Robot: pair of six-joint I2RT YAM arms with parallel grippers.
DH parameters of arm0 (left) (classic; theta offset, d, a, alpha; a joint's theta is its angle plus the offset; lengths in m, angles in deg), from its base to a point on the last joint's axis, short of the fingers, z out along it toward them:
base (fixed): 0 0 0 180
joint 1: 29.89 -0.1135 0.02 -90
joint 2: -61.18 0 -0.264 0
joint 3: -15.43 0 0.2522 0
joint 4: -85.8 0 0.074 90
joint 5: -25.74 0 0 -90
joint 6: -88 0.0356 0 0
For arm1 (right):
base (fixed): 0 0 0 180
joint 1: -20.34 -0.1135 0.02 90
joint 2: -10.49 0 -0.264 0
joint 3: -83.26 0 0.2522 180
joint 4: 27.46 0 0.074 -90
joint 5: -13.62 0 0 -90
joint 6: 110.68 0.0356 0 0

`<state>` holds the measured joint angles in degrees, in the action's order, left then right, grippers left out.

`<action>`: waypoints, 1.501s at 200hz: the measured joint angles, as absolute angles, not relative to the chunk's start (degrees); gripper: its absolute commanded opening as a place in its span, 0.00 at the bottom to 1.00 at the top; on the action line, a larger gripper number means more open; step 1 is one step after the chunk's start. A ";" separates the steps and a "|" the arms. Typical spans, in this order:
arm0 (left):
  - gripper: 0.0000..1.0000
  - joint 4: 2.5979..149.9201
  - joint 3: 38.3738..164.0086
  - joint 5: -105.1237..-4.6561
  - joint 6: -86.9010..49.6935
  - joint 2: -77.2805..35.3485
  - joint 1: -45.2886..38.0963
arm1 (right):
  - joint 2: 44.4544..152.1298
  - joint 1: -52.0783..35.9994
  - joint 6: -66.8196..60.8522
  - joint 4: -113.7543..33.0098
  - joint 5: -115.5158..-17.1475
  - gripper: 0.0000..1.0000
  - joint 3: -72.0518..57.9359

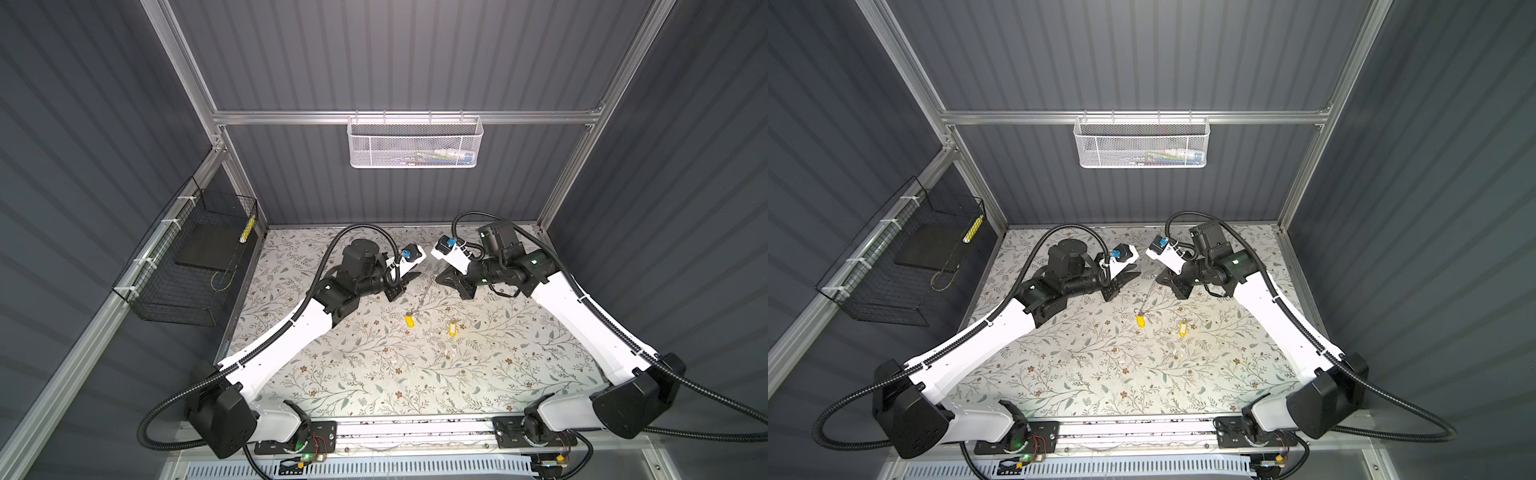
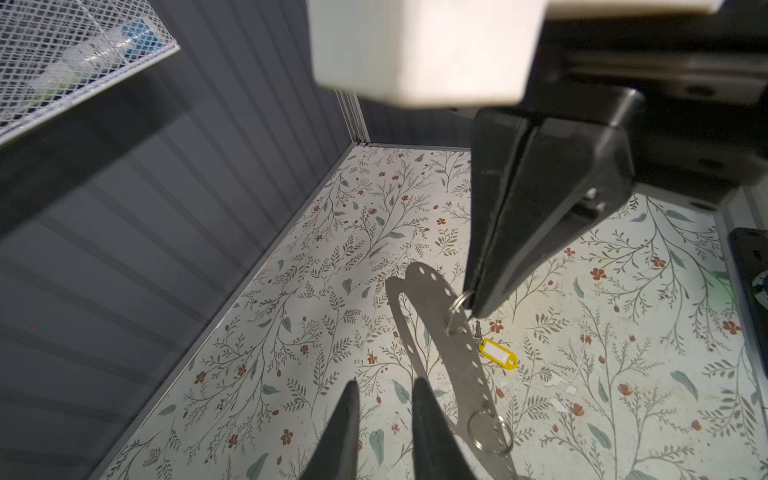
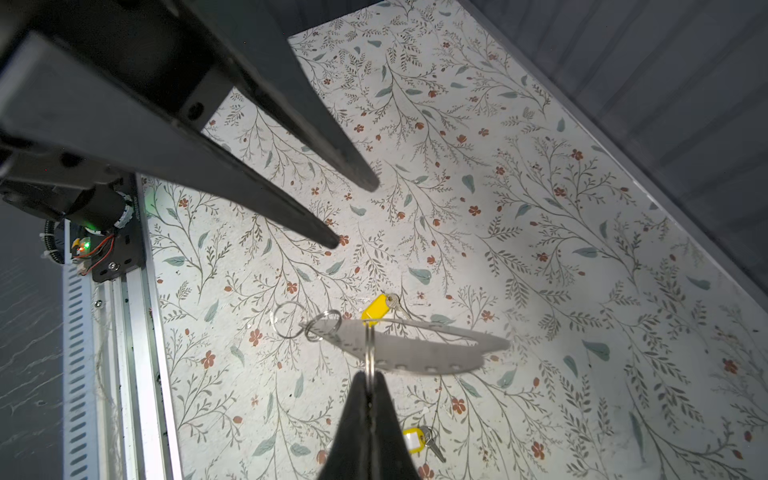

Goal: Put the keys on the keyring
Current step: 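Lower the held plate and ring toward the yellow-tagged keys with both grippers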

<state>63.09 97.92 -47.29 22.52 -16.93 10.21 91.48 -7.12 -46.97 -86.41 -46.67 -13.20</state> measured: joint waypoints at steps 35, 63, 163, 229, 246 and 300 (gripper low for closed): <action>0.28 62.56 97.92 -42.92 23.54 -17.26 10.21 | 92.33 -7.53 -47.80 -89.60 -46.41 0.00 -14.80; 0.28 62.56 97.92 -39.16 24.05 -17.69 10.28 | 92.53 -7.82 -47.97 -90.70 -46.06 0.00 -14.80; 0.25 60.68 99.23 -32.65 24.85 -20.89 11.06 | 92.53 -8.23 -48.26 -91.02 -44.40 0.00 -14.80; 0.17 60.82 99.34 -31.97 24.90 -20.86 11.06 | 92.53 -8.54 -48.43 -91.66 -43.78 0.00 -14.80; 0.13 60.75 99.43 -31.73 24.96 -20.86 11.06 | 92.53 -8.61 -48.63 -91.94 -43.57 0.00 -14.80; 0.00 60.40 99.69 -31.20 25.47 -20.86 11.04 | 92.53 -8.65 -49.26 -92.23 -43.68 0.00 -14.80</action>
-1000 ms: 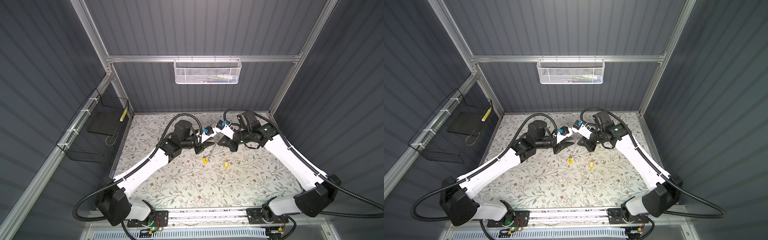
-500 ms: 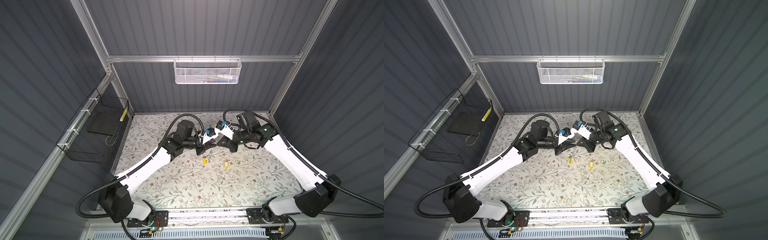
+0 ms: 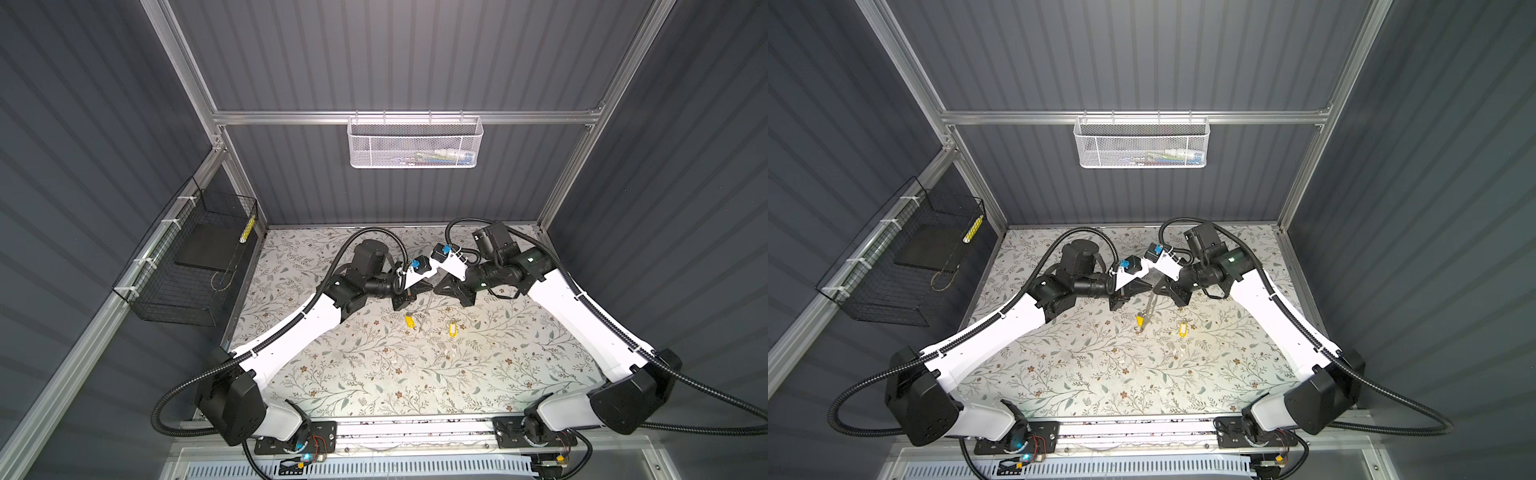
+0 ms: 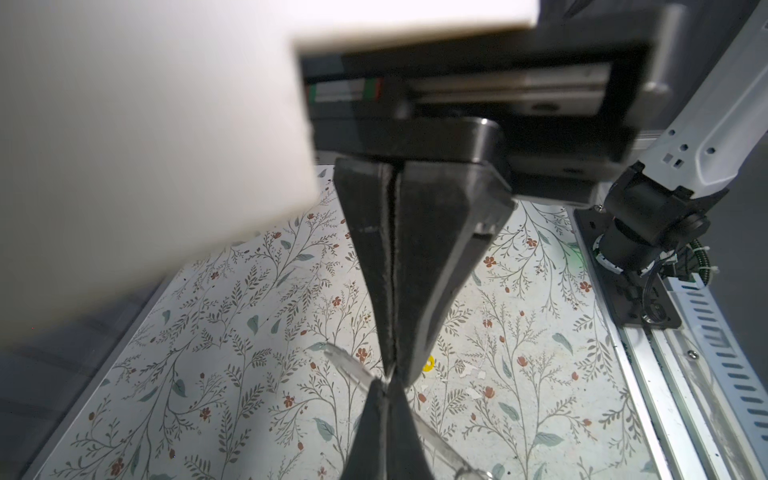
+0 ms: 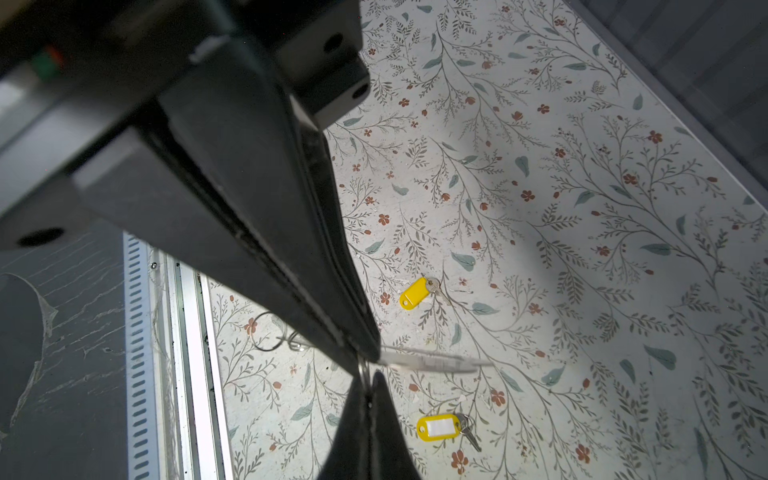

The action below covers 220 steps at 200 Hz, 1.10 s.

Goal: Put the keys on the keyring

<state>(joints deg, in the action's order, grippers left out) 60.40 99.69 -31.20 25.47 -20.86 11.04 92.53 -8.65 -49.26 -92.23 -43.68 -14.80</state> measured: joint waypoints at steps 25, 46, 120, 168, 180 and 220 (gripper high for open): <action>0.00 60.42 99.69 -31.18 25.47 -20.89 11.04 | 92.20 -8.65 -49.20 -91.55 -43.83 0.00 -14.23; 0.00 61.91 99.17 -31.18 24.66 -20.82 11.06 | 91.00 -8.63 -48.17 -89.27 -44.57 0.19 -12.81; 0.00 96.68 79.25 -34.26 9.36 -18.42 11.06 | 75.70 -6.62 -38.97 -67.05 -48.48 0.43 5.77; 0.00 131.83 70.51 -35.75 -2.60 -22.17 11.06 | 68.23 -5.50 -32.91 -50.87 -48.40 0.34 18.40; 0.00 140.07 69.88 -35.75 -5.72 -24.62 11.04 | 67.88 -5.50 -31.95 -47.64 -47.68 0.32 20.22; 0.00 151.81 70.66 -31.55 -14.14 -29.87 10.95 | 67.75 -5.39 -30.53 -41.52 -44.53 0.27 21.60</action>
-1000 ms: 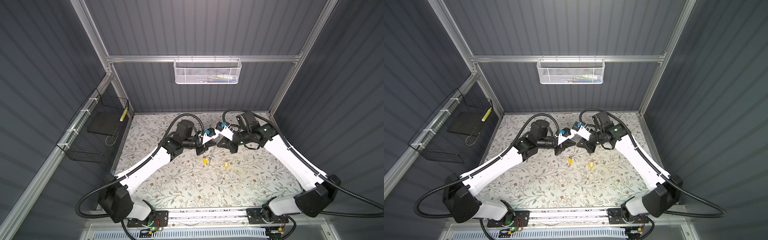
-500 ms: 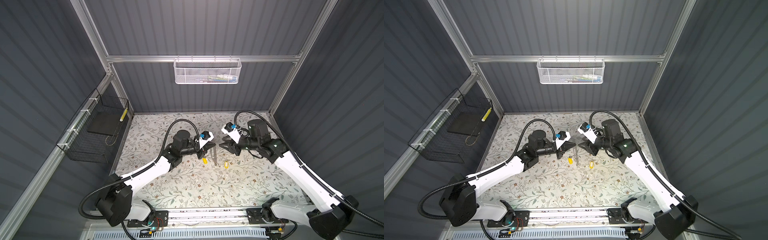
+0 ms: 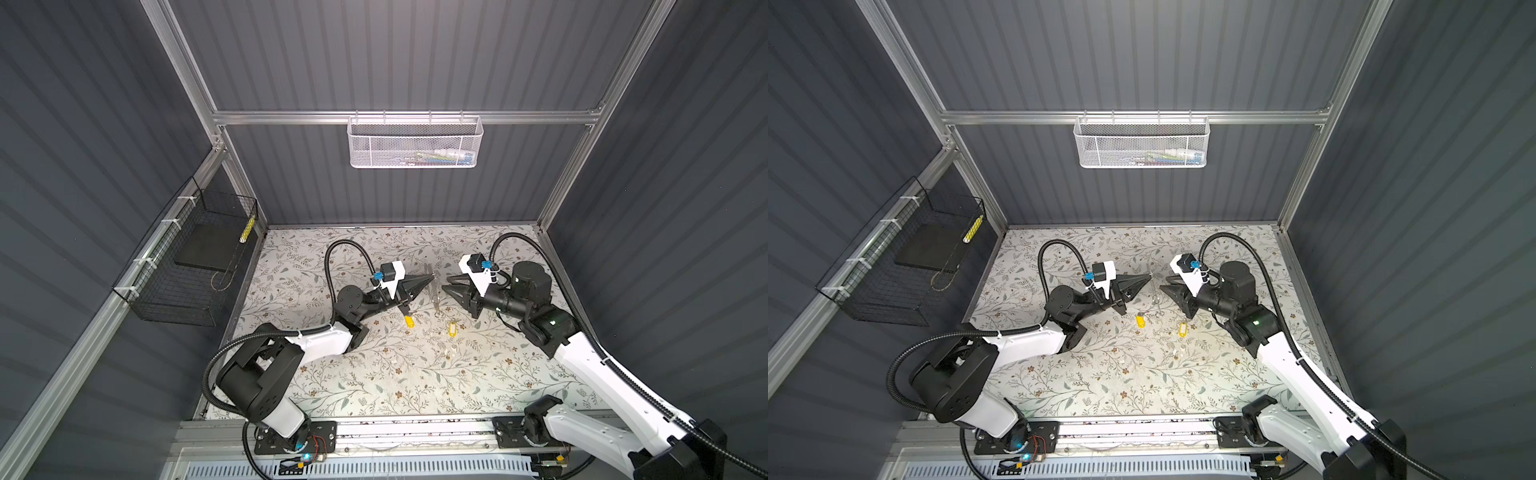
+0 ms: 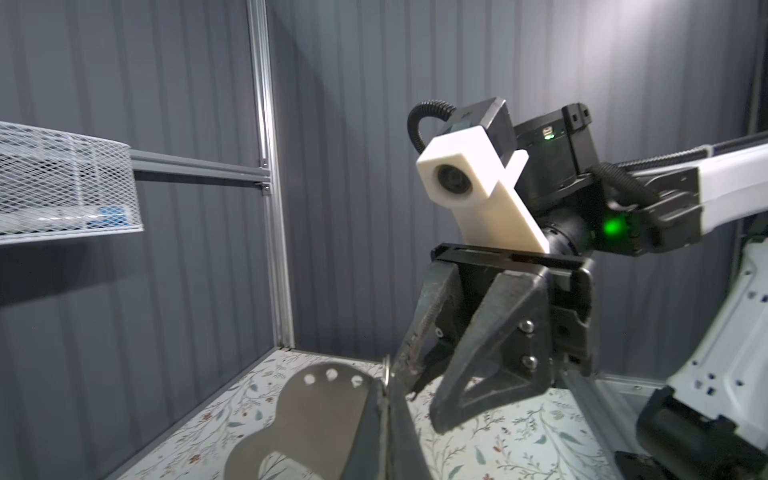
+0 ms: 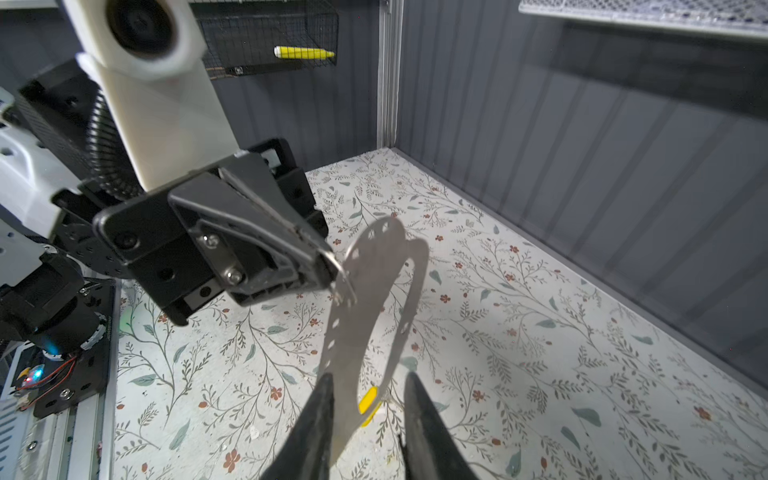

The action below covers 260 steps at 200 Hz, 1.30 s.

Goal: Put the keys on the keyring

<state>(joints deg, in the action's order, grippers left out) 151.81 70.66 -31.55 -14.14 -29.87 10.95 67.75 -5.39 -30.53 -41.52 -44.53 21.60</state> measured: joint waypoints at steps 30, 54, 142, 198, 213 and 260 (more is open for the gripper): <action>0.00 154.41 71.65 -29.28 -17.16 -30.31 10.95 | 67.37 -5.17 -30.55 -39.29 -42.91 0.25 21.60; 0.00 155.54 72.54 -27.97 -18.44 -30.35 10.95 | 67.42 -5.13 -30.70 -38.94 -41.51 0.25 21.60; 0.00 156.02 73.05 -25.76 -19.91 -31.11 10.95 | 67.44 -4.85 -31.38 -38.65 -36.88 0.24 21.05; 0.00 156.13 73.31 -24.25 -20.70 -31.22 10.95 | 67.46 -4.82 -32.02 -38.59 -35.63 0.19 19.43; 0.00 156.13 73.48 -23.90 -20.72 -31.29 10.95 | 67.68 -4.82 -32.26 -38.65 -35.35 0.17 19.19; 0.00 156.35 74.27 -22.98 -21.42 -32.08 10.80 | 68.03 -4.56 -32.98 -39.03 -34.30 0.04 18.80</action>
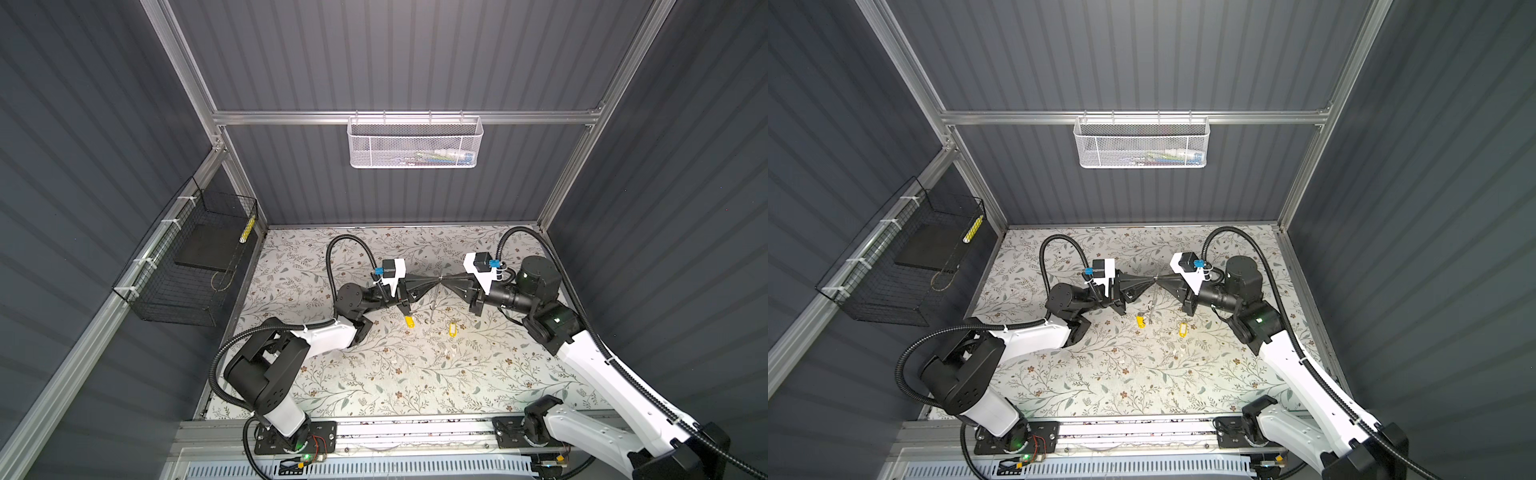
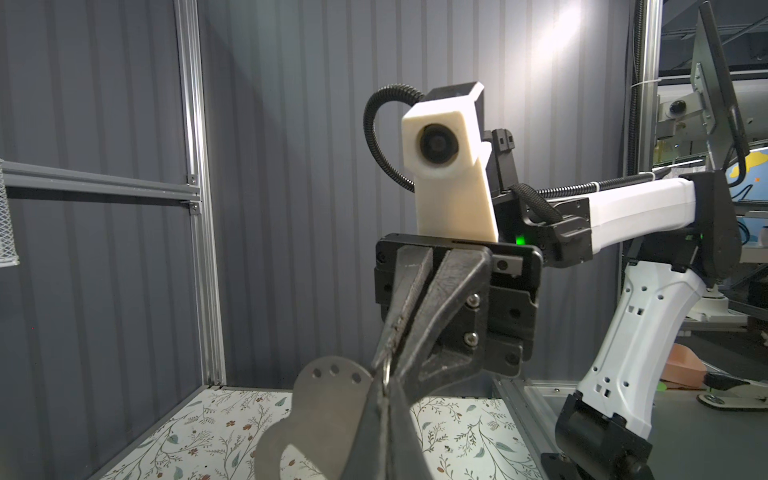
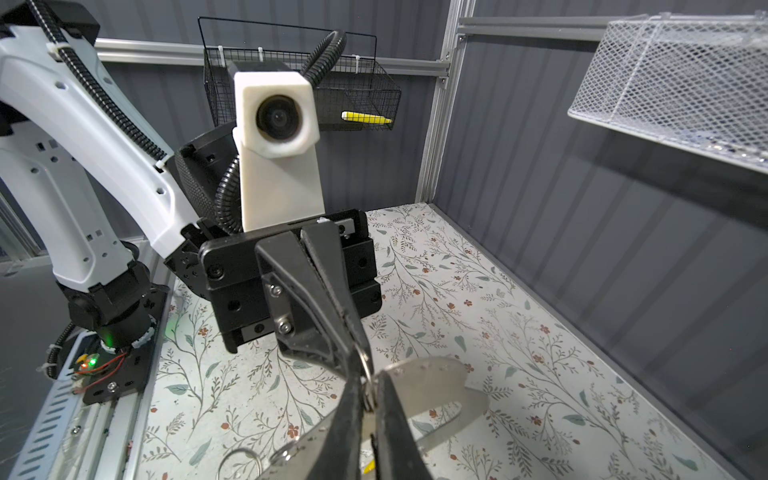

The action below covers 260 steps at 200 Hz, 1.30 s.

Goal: Put the keys on the keyring

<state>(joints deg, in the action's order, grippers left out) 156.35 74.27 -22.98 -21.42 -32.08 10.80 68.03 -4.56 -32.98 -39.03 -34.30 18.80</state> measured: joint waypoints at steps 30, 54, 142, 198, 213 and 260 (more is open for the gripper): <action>0.00 156.59 74.51 -22.42 -21.96 -32.47 10.56 | 68.05 -4.54 -33.13 -39.81 -33.93 0.00 18.56; 0.01 156.96 74.58 -22.44 -22.20 -32.49 10.54 | 68.25 -4.54 -34.03 -41.50 -33.95 0.00 17.49; 0.38 126.91 77.27 -27.71 -11.78 -21.56 8.92 | 75.68 -3.80 -43.29 -57.91 -35.70 0.00 6.45; 0.28 81.32 93.90 -34.59 8.77 -17.28 8.94 | 83.85 -3.64 -51.47 -71.94 -34.23 0.00 -3.85; 0.26 74.28 94.09 -36.19 11.74 -16.80 8.94 | 85.76 -3.64 -53.61 -74.48 -32.83 0.00 -6.82; 0.23 63.15 94.05 -37.56 16.15 -14.39 8.94 | 90.96 -4.23 -58.64 -80.60 -29.56 0.00 -12.81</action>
